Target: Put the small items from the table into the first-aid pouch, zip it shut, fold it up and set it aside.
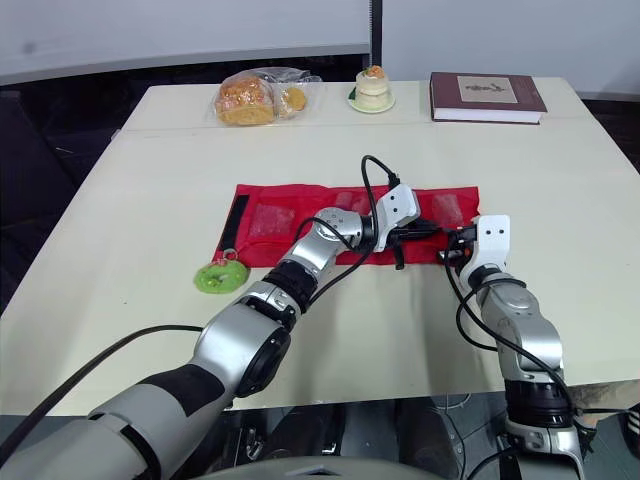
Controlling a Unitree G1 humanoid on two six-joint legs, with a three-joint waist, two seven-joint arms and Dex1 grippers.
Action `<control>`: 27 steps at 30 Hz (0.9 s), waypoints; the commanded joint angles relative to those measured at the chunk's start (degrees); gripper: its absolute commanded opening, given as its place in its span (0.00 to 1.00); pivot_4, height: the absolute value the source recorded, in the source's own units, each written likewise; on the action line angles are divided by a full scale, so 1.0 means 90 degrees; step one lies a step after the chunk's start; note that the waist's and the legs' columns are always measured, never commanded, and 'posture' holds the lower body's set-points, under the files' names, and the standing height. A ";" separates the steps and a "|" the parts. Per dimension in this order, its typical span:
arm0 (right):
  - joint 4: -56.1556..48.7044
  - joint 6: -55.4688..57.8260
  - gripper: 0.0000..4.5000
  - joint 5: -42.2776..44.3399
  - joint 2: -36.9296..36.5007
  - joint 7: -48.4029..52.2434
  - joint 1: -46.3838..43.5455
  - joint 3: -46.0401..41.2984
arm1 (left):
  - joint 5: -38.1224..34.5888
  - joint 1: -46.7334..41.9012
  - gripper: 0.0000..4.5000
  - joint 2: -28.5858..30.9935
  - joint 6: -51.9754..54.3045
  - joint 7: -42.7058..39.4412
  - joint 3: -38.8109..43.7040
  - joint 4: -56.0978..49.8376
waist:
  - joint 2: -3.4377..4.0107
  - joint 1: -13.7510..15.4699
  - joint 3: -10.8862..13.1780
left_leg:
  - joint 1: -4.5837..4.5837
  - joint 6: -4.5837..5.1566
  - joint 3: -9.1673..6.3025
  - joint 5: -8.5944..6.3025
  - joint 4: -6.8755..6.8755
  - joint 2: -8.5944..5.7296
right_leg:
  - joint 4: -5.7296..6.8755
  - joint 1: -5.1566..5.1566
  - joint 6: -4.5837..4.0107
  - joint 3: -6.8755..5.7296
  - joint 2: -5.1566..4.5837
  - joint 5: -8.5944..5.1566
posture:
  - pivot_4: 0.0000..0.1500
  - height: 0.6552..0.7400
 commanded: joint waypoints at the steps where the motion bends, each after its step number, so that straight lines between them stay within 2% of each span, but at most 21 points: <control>1: -0.0406 -0.0409 0.04 -0.0020 -0.0055 0.0229 0.0163 0.0004 | -0.0078 0.0014 0.00 -0.0092 -0.0054 -0.0055 -0.0046 -0.0316 | 0.0001 0.0004 0.0000 | 0.0000 0.0000 0.0000 0.0000 0.0000 0.0000 | 0.0000 0.0000 0.0000 0.0001 0.0000 0.0000 | 1.00 0.87; 5: -0.1600 -0.0004 0.04 0.0247 -0.0468 0.0684 0.1073 -0.0015 | -0.0068 0.0041 0.00 -0.0099 -0.0043 -0.0034 -0.0057 -0.0330 | 0.0001 0.0029 -0.0001 | -0.0006 0.0000 -0.0003 0.0000 0.0000 -0.0002 | -0.0003 0.0000 0.0000 -0.0002 -0.0002 0.0000 | 1.00 0.87; 9: -0.2519 0.0137 0.04 0.0708 -0.0673 0.0820 0.1914 -0.0589 | -0.0092 0.0032 0.00 -0.0123 -0.0019 0.0044 -0.0035 -0.0316 | 0.0006 0.0016 -0.0003 | -0.0001 0.0003 0.0001 -0.0001 0.0005 -0.0001 | 0.0001 0.0003 0.0001 0.0001 0.0000 0.0000 | 1.00 0.87; 10: -0.2645 0.0174 0.09 0.0875 -0.0663 0.0809 0.2049 -0.0788 | -0.0093 0.0029 0.00 -0.0128 -0.0019 0.0053 -0.0030 -0.0306 | 0.0010 0.0029 -0.0002 | -0.0002 0.0003 -0.0001 -0.0002 0.0005 0.0000 | 0.0001 0.0003 0.0001 -0.0001 0.0000 0.0000 | 1.00 0.87; 12: -0.2810 0.0259 0.21 0.1225 -0.0590 0.0749 0.2244 -0.1156 | -0.0096 0.0030 0.00 -0.0139 -0.0026 0.0052 -0.0027 -0.0288 | 0.0009 0.0028 -0.0002 | -0.0001 0.0003 -0.0003 -0.0002 0.0005 -0.0001 | 0.0000 0.0005 0.0001 -0.0003 0.0000 0.0000 | 1.00 0.87; 14: -0.2898 0.0287 0.42 0.1412 -0.0541 0.0684 0.2412 -0.1414 | -0.0108 0.0036 0.00 -0.0157 -0.0044 0.0009 -0.0035 -0.0279 | 0.0009 0.0027 -0.0002 | -0.0001 0.0003 -0.0001 -0.0002 0.0005 0.0000 | -0.0001 0.0005 0.0001 -0.0001 -0.0001 0.0000 | 1.00 0.87; 16: -0.2939 0.0289 0.70 0.1516 -0.0501 0.0604 0.2526 -0.1546 | -0.0116 0.0027 0.00 -0.0171 -0.0068 -0.0002 -0.0034 -0.0266 | 0.0010 0.0026 -0.0003 | -0.0001 0.0003 -0.0001 -0.0002 0.0004 0.0000 | 0.0001 0.0004 0.0001 -0.0001 0.0000 0.0000 | 1.00 0.87; 17: -0.2946 0.0283 0.80 0.1557 -0.0463 0.0547 0.2557 -0.1584 | -0.0169 0.0018 0.00 -0.0186 -0.0028 -0.0076 -0.0008 -0.0271 | 0.0010 0.0026 -0.0003 | -0.0001 0.0003 -0.0001 -0.0002 0.0004 0.0000 | 0.0001 0.0004 0.0001 -0.0001 0.0000 0.0000 | 1.00 0.87; 18: -0.2943 0.0279 0.86 0.1598 -0.0413 0.0480 0.2583 -0.1615 | -0.0274 0.0007 0.00 -0.0197 0.0089 -0.0258 0.0033 -0.0310 | 0.0010 0.0029 -0.0003 | 0.0000 0.0003 -0.0001 -0.0002 0.0004 0.0000 | 0.0001 0.0004 0.0001 -0.0001 0.0000 0.0000 | 1.00 0.87; 19: -0.2933 0.0285 0.97 0.1638 -0.0369 0.0420 0.2598 -0.1630 | -0.0379 -0.0001 0.00 -0.0202 0.0198 -0.0426 0.0071 -0.0360 | 0.0010 0.0029 -0.0003 | 0.0000 0.0003 -0.0002 -0.0002 0.0004 0.0001 | 0.0001 0.0005 0.0001 -0.0002 0.0000 0.0000 | 1.00 0.87; 20: -0.2916 0.0314 0.99 0.1692 -0.0298 0.0346 0.2604 -0.1639 | -0.0442 -0.0006 0.00 -0.0193 0.0261 -0.0508 0.0102 -0.0425 | 0.0010 0.0028 -0.0003 | 0.0000 0.0003 -0.0002 -0.0002 0.0004 0.0001 | 0.0001 0.0005 0.0001 -0.0002 0.0000 0.0000 | 1.00 0.87; 21: -0.2892 0.0339 1.00 0.1751 -0.0232 0.0279 0.2604 -0.1641 | -0.0533 -0.0001 0.14 -0.0180 0.0371 -0.0642 0.0134 -0.0505 | 0.0010 0.0028 -0.0003 | 0.0000 0.0003 0.0000 -0.0002 0.0004 0.0000 | 0.0001 0.0005 0.0001 -0.0001 -0.0001 0.0000 | 1.00 0.87; 22: -0.2864 0.0365 1.00 0.1799 -0.0178 0.0229 0.2601 -0.1633 | -0.0610 0.0026 0.17 -0.0146 0.0453 -0.0811 0.0132 -0.0613 | 0.0010 0.0027 -0.0003 | 0.0000 0.0003 0.0000 -0.0002 0.0004 0.0000 | 0.0001 0.0005 0.0000 -0.0001 -0.0001 0.0000 | 1.00 0.87; 24: -0.2770 0.0452 1.00 0.1893 -0.0088 0.0156 0.2594 -0.1601 | -0.0778 0.0143 0.40 -0.0002 0.0591 -0.1184 0.0121 -0.0963 | 0.0011 0.0021 -0.0003 | -0.0001 0.0003 0.0000 -0.0001 0.0004 0.0002 | 0.0001 0.0004 0.0000 0.0000 0.0000 0.0000 | 1.00 0.87; 27: -0.2681 0.0590 1.00 0.2053 -0.0025 0.0136 0.2604 -0.1586 | -0.1070 0.0410 0.67 0.0384 0.0942 -0.1877 0.0065 -0.1784 | 0.0014 -0.0004 -0.0005 | 0.0000 0.0003 0.0000 -0.0001 0.0003 0.0004 | 0.0000 0.0004 0.0000 0.0000 0.0001 0.0000 | 1.00 0.87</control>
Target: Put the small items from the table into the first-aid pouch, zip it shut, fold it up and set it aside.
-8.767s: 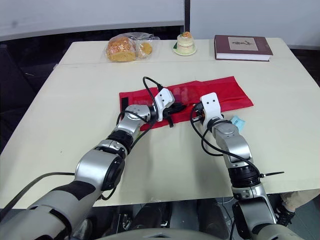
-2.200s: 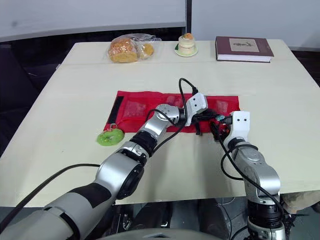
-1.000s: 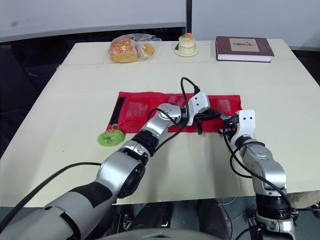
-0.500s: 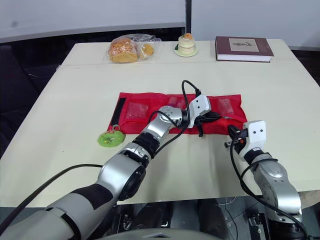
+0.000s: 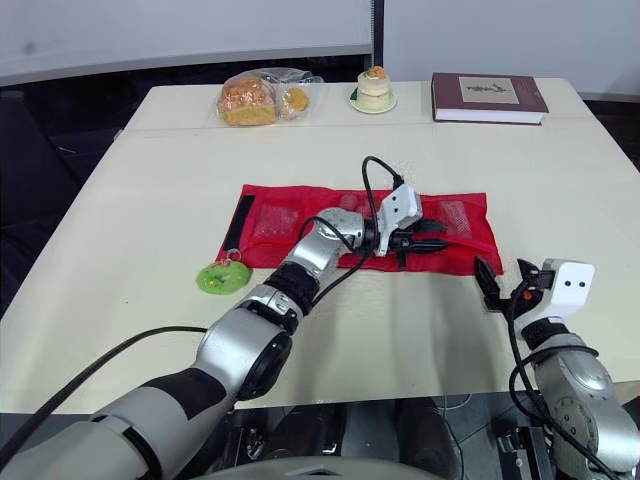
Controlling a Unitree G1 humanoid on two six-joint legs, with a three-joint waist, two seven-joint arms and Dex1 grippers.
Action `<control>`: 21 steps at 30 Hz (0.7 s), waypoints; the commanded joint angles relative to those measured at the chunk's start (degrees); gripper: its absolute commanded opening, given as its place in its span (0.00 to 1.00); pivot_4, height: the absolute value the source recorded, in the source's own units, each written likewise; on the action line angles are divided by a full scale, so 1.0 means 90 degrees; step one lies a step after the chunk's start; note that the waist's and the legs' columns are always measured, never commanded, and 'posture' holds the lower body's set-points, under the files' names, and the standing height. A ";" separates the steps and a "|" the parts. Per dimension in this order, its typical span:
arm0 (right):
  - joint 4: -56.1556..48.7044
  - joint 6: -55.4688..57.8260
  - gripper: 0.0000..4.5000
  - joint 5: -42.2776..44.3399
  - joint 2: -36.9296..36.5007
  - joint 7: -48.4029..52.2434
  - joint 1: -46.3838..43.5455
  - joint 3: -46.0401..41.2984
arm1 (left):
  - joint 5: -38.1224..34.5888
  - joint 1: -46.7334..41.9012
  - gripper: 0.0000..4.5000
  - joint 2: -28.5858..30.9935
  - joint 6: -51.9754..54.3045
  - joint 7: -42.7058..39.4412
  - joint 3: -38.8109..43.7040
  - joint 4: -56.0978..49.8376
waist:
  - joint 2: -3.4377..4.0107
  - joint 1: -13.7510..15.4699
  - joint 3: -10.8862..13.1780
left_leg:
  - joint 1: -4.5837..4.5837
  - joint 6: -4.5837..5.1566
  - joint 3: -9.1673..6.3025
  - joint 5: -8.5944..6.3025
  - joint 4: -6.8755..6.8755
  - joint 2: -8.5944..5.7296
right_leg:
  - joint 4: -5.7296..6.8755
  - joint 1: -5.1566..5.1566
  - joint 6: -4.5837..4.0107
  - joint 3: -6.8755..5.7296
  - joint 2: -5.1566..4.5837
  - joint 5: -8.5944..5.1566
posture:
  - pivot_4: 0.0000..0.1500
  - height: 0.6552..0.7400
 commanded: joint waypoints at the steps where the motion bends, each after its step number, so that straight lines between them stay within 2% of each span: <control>1: -0.0023 0.0099 1.00 0.0201 0.0001 -0.0033 0.0019 -0.0038 | -0.0540 0.0292 0.79 0.0474 0.0546 -0.0896 0.0048 -0.1223 | 0.0004 -0.0034 -0.0002 | 0.0001 0.0000 0.0002 0.0000 -0.0003 0.0002 | 0.0000 -0.0001 0.0000 0.0002 0.0002 0.0000 | 1.00 0.87; 2: -0.0002 0.0127 1.00 0.0219 -0.0009 -0.0035 0.0021 -0.0023 | -0.0671 0.0415 0.90 0.0687 0.0790 -0.1158 0.0031 -0.1613 | 0.0006 -0.0044 -0.0002 | 0.0004 -0.0001 0.0003 0.0000 -0.0006 0.0004 | 0.0002 -0.0002 -0.0001 0.0005 0.0003 -0.0001 | 1.00 0.87; 3: 0.0031 0.0154 1.00 0.0231 -0.0006 -0.0049 0.0023 -0.0013 | -0.0786 0.0553 0.97 0.0945 0.0979 -0.1409 0.0015 -0.1988 | 0.0006 -0.0043 -0.0002 | 0.0005 -0.0001 0.0005 0.0000 -0.0009 0.0007 | 0.0003 -0.0004 -0.0001 0.0008 0.0004 -0.0001 | 1.00 0.87; 9: 0.0283 0.0360 1.00 0.0293 -0.0036 -0.0033 -0.0003 0.0053 | -0.1360 0.1227 0.97 0.2792 0.1780 -0.2616 0.0150 -0.3680 | 0.0012 -0.0021 -0.0003 | 0.0008 -0.0002 0.0006 0.0001 -0.0010 0.0007 | 0.0002 -0.0003 -0.0002 0.0012 0.0004 -0.0001 | 1.00 0.87; 13: 0.0458 0.0521 1.00 0.0432 0.0006 -0.0138 -0.0084 -0.0028 | -0.1787 0.1528 0.97 0.3987 0.2342 -0.2795 0.0565 -0.4540 | 0.0012 -0.0005 -0.0003 | 0.0008 -0.0002 0.0004 0.0001 -0.0008 0.0007 | -0.0001 -0.0002 -0.0003 0.0010 0.0002 -0.0001 | 1.00 0.87; 15: 0.0539 0.0585 1.00 0.0613 0.0060 -0.0136 -0.0206 -0.0064 | -0.1959 0.1680 0.97 0.4307 0.2540 -0.2690 0.0704 -0.4826 | 0.0012 0.0011 -0.0003 | 0.0010 -0.0002 0.0003 0.0001 -0.0008 0.0007 | -0.0002 0.0001 -0.0002 0.0009 0.0001 -0.0001 | 1.00 0.87; 21: 0.0894 0.0631 1.00 0.1030 0.0392 -0.0353 -0.0801 -0.0094 | -0.2576 0.2154 0.97 0.4705 0.3133 -0.2493 0.1016 -0.5617 | 0.0013 -0.0034 -0.0003 | 0.0017 -0.0002 0.0004 0.0001 -0.0009 0.0009 | -0.0002 0.0006 -0.0003 0.0010 0.0002 -0.0001 | 1.00 0.87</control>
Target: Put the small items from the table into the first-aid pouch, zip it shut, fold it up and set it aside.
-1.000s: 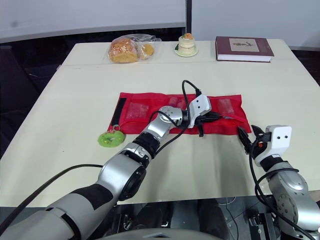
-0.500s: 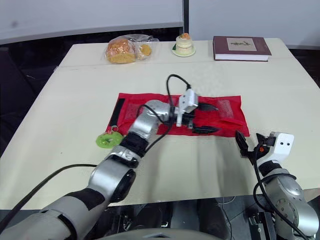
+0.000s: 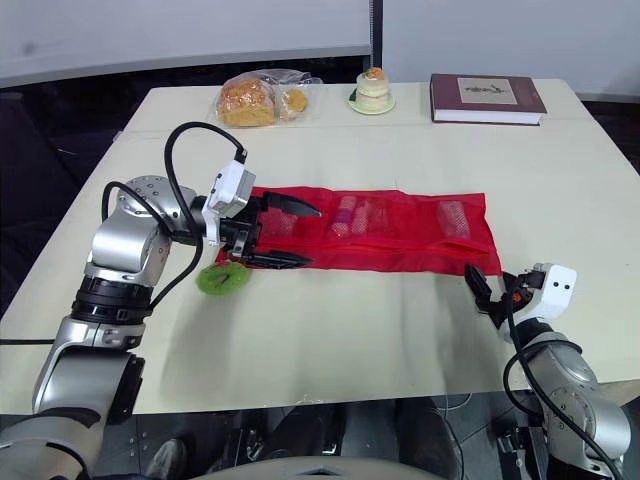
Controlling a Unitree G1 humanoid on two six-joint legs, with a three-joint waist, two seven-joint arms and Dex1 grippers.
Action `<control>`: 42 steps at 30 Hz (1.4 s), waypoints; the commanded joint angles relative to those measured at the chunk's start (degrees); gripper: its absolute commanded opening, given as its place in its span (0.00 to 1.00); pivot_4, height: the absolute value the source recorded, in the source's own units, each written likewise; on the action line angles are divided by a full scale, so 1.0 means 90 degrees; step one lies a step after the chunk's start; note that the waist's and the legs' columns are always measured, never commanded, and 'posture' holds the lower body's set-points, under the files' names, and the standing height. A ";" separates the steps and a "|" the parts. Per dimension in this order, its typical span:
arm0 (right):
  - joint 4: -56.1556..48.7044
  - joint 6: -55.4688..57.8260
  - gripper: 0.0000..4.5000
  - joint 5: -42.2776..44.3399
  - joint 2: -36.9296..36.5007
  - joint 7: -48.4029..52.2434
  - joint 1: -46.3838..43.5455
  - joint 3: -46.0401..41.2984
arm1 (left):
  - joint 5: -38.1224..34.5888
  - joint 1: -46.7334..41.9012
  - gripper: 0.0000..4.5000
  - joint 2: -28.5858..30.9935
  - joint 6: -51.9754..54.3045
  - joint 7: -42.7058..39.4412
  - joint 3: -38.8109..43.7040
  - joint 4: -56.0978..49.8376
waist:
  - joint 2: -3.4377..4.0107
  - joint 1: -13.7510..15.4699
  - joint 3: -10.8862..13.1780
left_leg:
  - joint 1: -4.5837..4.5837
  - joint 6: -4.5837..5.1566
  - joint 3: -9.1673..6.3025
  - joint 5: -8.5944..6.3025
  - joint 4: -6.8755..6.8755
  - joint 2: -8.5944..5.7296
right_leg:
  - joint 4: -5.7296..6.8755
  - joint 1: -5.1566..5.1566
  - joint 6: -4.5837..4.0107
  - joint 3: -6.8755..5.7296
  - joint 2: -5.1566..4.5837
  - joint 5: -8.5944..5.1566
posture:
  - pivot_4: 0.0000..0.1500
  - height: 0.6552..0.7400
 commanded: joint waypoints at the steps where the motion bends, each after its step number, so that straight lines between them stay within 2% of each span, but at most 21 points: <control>1: 0.0144 0.0038 0.95 0.0320 0.0251 -0.0195 -0.0328 -0.0010 | -0.0513 0.0139 0.99 0.0262 0.0418 0.0124 0.0335 -0.0623 | 0.0000 -0.0013 0.0000 | -0.0001 0.0000 0.0000 0.0000 -0.0002 0.0002 | 0.0002 -0.0004 0.0000 0.0001 0.0001 0.0000 | 1.00 0.87; 2: 0.0149 0.0057 0.91 0.0358 0.0281 -0.0202 -0.0367 0.0014 | -0.0589 0.0191 1.00 0.0318 0.0503 0.0166 0.0378 -0.0716 | 0.0000 -0.0018 0.0000 | -0.0001 0.0000 0.0000 0.0000 -0.0003 0.0002 | 0.0002 -0.0004 0.0000 0.0001 0.0001 0.0000 | 1.00 0.87; 4: 0.0141 0.0095 0.75 0.0382 0.0272 -0.0182 -0.0366 0.0067 | -0.0655 0.0269 1.00 0.0394 0.0592 0.0315 0.0445 -0.0842 | 0.0002 -0.0018 0.0001 | -0.0001 -0.0001 0.0002 0.0000 -0.0007 0.0001 | 0.0002 -0.0007 -0.0001 0.0003 0.0000 0.0000 | 1.00 0.87; 6: 0.0148 0.0094 0.56 0.0342 0.0192 -0.0179 -0.0313 0.0035 | -0.0670 0.0329 1.00 0.0452 0.0643 0.0448 0.0478 -0.0931 | 0.0002 0.0000 0.0001 | -0.0002 -0.0001 0.0003 0.0000 -0.0008 0.0001 | 0.0000 -0.0008 -0.0001 0.0003 0.0000 0.0000 | 1.00 0.87; 10: 0.0210 0.0017 0.10 0.0006 -0.0270 -0.0166 -0.0164 -0.0137 | -0.0753 0.0467 1.00 0.0540 0.0750 0.0645 0.0516 -0.1081 | 0.0002 0.0014 0.0001 | -0.0002 0.0000 0.0005 0.0000 -0.0007 -0.0003 | -0.0001 -0.0006 -0.0001 0.0005 -0.0002 0.0000 | 1.00 0.87; 11: 0.0246 -0.0008 0.01 -0.0048 -0.0420 -0.0168 -0.0128 -0.0243 | -0.0788 0.0506 1.00 0.0560 0.0787 0.0683 0.0531 -0.1139 | 0.0002 0.0019 0.0001 | -0.0002 0.0000 0.0005 0.0000 -0.0007 -0.0003 | -0.0001 -0.0006 -0.0001 0.0004 -0.0001 0.0000 | 1.00 0.87; 18: 0.1379 -0.0447 0.01 -0.0971 -0.1622 -0.0518 -0.0150 -0.1207 | -0.0982 0.0697 1.00 0.0685 0.1052 0.0967 0.0592 -0.1496 | 0.0003 0.0057 0.0001 | -0.0003 0.0001 0.0006 0.0000 -0.0007 -0.0006 | -0.0004 -0.0001 0.0000 0.0002 -0.0003 0.0000 | 1.00 0.87; 24: 0.1764 -0.0910 0.01 -0.1689 -0.2087 -0.0283 -0.0092 -0.1031 | -0.1188 0.0809 1.00 0.0775 0.1198 0.1075 0.0623 -0.1762 | 0.0004 0.0010 0.0001 | -0.0001 0.0002 0.0013 -0.0001 -0.0007 -0.0001 | -0.0003 0.0000 -0.0001 0.0006 -0.0002 0.0000 | 1.00 0.87; 27: 0.1670 -0.1006 0.23 -0.1800 -0.2107 -0.0081 -0.0033 -0.0989 | -0.1197 0.0876 1.00 0.0810 0.1209 0.1199 0.0651 -0.1811 | 0.0004 0.0007 0.0001 | 0.0000 0.0002 0.0014 -0.0001 -0.0008 0.0000 | -0.0003 -0.0001 -0.0001 0.0008 -0.0001 0.0000 | 1.00 0.87; 29: 0.1484 -0.1057 0.41 -0.1810 -0.2098 0.0060 0.0077 -0.1034 | -0.1194 0.0959 1.00 0.0876 0.1253 0.1287 0.0676 -0.1837 | 0.0004 0.0009 0.0001 | 0.0000 0.0002 0.0014 -0.0001 -0.0008 0.0000 | -0.0003 0.0000 -0.0001 0.0008 -0.0001 0.0000 | 1.00 0.87; 33: 0.0964 -0.1429 0.88 -0.1915 -0.2354 0.0562 0.0630 -0.1387 | -0.1198 0.1020 1.00 0.1012 0.1797 0.1853 0.0819 -0.1589 | 0.0009 0.0031 0.0002 | -0.0001 0.0004 0.0012 -0.0002 -0.0008 0.0001 | -0.0004 -0.0001 -0.0001 0.0007 -0.0002 0.0000 | 1.00 0.87; 34: 0.0851 -0.1508 0.97 -0.1898 -0.2458 0.0771 0.0820 -0.1497 | -0.1143 0.1026 1.00 0.1012 0.1871 0.2022 0.0839 -0.1481 | 0.0009 0.0032 0.0002 | -0.0001 0.0008 0.0012 -0.0004 -0.0008 -0.0002 | -0.0005 0.0000 0.0000 0.0007 -0.0003 0.0000 | 1.00 0.87; 37: 0.0486 -0.1852 0.99 -0.1548 -0.2660 0.1664 0.1342 -0.1892 | -0.1310 0.1044 1.00 0.0880 0.2416 0.2495 0.0994 -0.1136 | 0.0011 0.0025 0.0001 | 0.0002 0.0012 0.0012 -0.0007 -0.0007 -0.0002 | -0.0006 0.0004 0.0001 0.0006 -0.0002 -0.0001 | 1.00 0.87; 39: -0.0175 -0.1761 0.99 -0.0674 -0.2674 0.2481 0.1729 -0.2184 | -0.1727 0.0986 1.00 0.0625 0.3056 0.2785 0.1252 -0.0752 | 0.0011 0.0017 0.0001 | 0.0007 0.0026 0.0009 -0.0015 -0.0007 0.0003 | -0.0007 0.0010 0.0001 0.0002 0.0002 -0.0001 | 1.00 0.87; 42: -0.1003 -0.1617 0.99 0.0167 -0.2784 0.3279 0.2165 -0.2278 | -0.1766 0.0950 1.00 0.0408 0.3430 0.2967 0.1232 -0.0211 | 0.0010 0.0003 0.0002 | 0.0013 0.0029 0.0005 -0.0017 -0.0009 0.0005 | -0.0008 0.0015 0.0001 0.0000 0.0001 -0.0001 | 1.00 0.87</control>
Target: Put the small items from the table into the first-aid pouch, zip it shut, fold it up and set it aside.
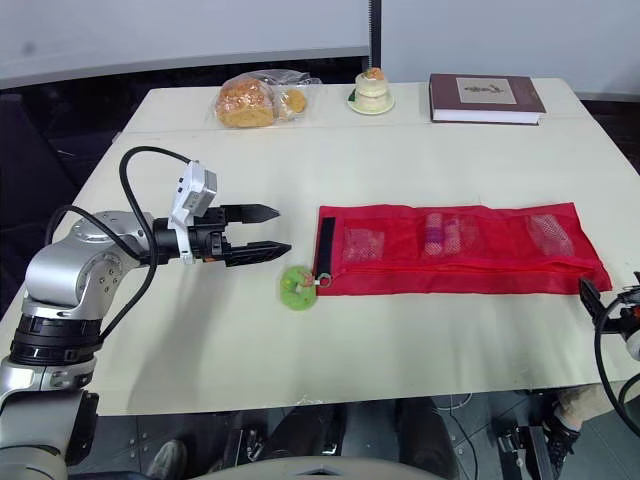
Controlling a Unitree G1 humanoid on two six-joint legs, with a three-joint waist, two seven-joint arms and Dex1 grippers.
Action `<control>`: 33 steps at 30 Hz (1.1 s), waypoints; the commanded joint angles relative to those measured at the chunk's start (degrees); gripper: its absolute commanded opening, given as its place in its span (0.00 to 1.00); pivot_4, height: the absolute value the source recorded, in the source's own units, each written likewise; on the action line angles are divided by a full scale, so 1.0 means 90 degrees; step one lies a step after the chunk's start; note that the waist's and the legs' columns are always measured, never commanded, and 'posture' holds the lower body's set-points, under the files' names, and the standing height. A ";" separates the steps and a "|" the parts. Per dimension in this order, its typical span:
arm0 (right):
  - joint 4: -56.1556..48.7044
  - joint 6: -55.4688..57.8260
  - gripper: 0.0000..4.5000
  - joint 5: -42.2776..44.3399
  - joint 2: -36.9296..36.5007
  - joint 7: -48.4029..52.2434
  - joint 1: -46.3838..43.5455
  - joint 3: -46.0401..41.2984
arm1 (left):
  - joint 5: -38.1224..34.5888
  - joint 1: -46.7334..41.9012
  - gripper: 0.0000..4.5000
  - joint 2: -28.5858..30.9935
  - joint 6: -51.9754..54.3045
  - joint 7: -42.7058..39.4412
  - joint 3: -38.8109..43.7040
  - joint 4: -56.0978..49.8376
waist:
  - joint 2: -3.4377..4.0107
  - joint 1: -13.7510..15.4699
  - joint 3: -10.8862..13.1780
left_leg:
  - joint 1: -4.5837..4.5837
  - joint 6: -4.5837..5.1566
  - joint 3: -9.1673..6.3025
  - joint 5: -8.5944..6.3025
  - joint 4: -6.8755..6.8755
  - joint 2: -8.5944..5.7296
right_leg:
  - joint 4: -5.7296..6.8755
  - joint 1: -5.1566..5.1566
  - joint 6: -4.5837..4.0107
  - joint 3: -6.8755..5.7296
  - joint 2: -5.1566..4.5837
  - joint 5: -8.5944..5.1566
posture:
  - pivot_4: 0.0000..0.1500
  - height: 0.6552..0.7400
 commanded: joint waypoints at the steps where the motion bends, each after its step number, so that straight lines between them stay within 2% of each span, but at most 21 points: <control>1: -0.1111 0.0132 0.99 0.1050 -0.0186 0.0793 0.0280 -0.0234 | -0.0080 -0.0078 1.00 -0.0135 0.0329 0.0281 0.0114 0.0497 | -0.0004 -0.0015 0.0002 | 0.0010 0.0000 -0.0001 0.0000 -0.0001 0.0002 | -0.0002 0.0010 0.0000 -0.0001 0.0002 0.0000 | 1.00 0.87; 4: -0.1783 0.0719 0.99 0.2192 -0.0531 0.1173 0.0545 -0.0178 | -0.0264 -0.0316 1.00 -0.0467 0.0939 0.0603 0.0196 0.1095 | -0.0013 0.0025 0.0008 | 0.0034 0.0002 0.0000 -0.0002 -0.0003 0.0000 | -0.0011 0.0036 0.0001 0.0001 -0.0003 0.0000 | 1.00 0.87; 10: -0.2330 0.0975 0.99 0.2852 -0.0908 0.0707 0.0166 -0.0069 | -0.0607 -0.0885 1.00 -0.0932 0.2806 0.1311 0.0349 0.1922 | -0.0037 0.0116 0.0012 | 0.0032 0.0002 -0.0011 -0.0002 0.0002 -0.0004 | -0.0017 0.0044 0.0001 -0.0012 -0.0007 0.0000 | 1.00 0.87; 12: -0.2487 0.0940 0.99 0.2840 -0.0961 0.0556 -0.0012 0.0023 | -0.0622 -0.0938 1.00 -0.1014 0.3065 0.1255 0.0128 0.1927 | -0.0037 0.0134 0.0013 | 0.0032 -0.0005 -0.0011 0.0001 0.0002 -0.0004 | -0.0018 0.0043 0.0001 -0.0012 -0.0007 0.0000 | 1.00 0.87; 16: -0.2730 0.0939 0.99 0.2967 -0.0990 0.0369 -0.0164 0.0167 | -0.0611 -0.1230 1.00 -0.1385 0.3227 0.1447 0.0223 0.2308 | -0.0038 0.0186 0.0012 | 0.0031 -0.0027 -0.0011 0.0014 0.0001 -0.0004 | -0.0016 0.0042 0.0001 -0.0011 -0.0011 0.0000 | 1.00 0.87; 25: -0.2970 0.0897 0.99 0.2890 -0.1078 0.0132 -0.0421 0.0673 | -0.0120 -0.1989 1.00 -0.2042 0.2789 0.1028 -0.0395 0.3912 | -0.0044 0.0216 0.0008 | 0.0030 -0.0027 -0.0011 0.0014 0.0003 -0.0010 | -0.0018 0.0047 0.0001 -0.0013 -0.0015 0.0000 | 1.00 0.87; 29: -0.3011 0.0866 0.99 0.2838 -0.1087 0.0081 -0.0500 0.0807 | -0.0100 -0.2308 1.00 -0.2277 0.2781 0.0925 -0.0200 0.4550 | -0.0044 0.0223 0.0008 | 0.0032 -0.0026 -0.0012 0.0014 0.0004 -0.0011 | -0.0018 0.0051 0.0001 -0.0014 -0.0017 0.0000 | 1.00 0.87; 30: -0.3034 0.0852 1.00 0.2817 -0.1085 0.0067 -0.0519 0.0859 | -0.0135 -0.2401 0.91 -0.2324 0.2810 0.0898 -0.0106 0.4709 | -0.0044 0.0223 0.0008 | 0.0032 -0.0025 -0.0012 0.0014 0.0004 -0.0011 | -0.0018 0.0051 0.0001 -0.0014 -0.0017 0.0000 | 1.00 0.87; 32: -0.3084 0.0839 1.00 0.2855 -0.1081 0.0050 -0.0552 0.0929 | -0.0179 -0.2565 0.88 -0.2360 0.2927 0.0846 0.0060 0.4947 | -0.0048 0.0207 0.0010 | 0.0031 -0.0026 -0.0012 0.0014 0.0004 -0.0011 | -0.0018 0.0050 0.0001 -0.0014 -0.0017 0.0000 | 1.00 0.87; 33: -0.3096 0.0828 1.00 0.2881 -0.1076 0.0044 -0.0572 0.0942 | -0.0190 -0.2620 0.71 -0.2356 0.2981 0.0796 0.0099 0.5019 | -0.0048 0.0197 0.0010 | 0.0029 -0.0025 -0.0014 0.0013 0.0005 -0.0011 | -0.0018 0.0049 0.0001 -0.0016 -0.0015 0.0000 | 1.00 0.87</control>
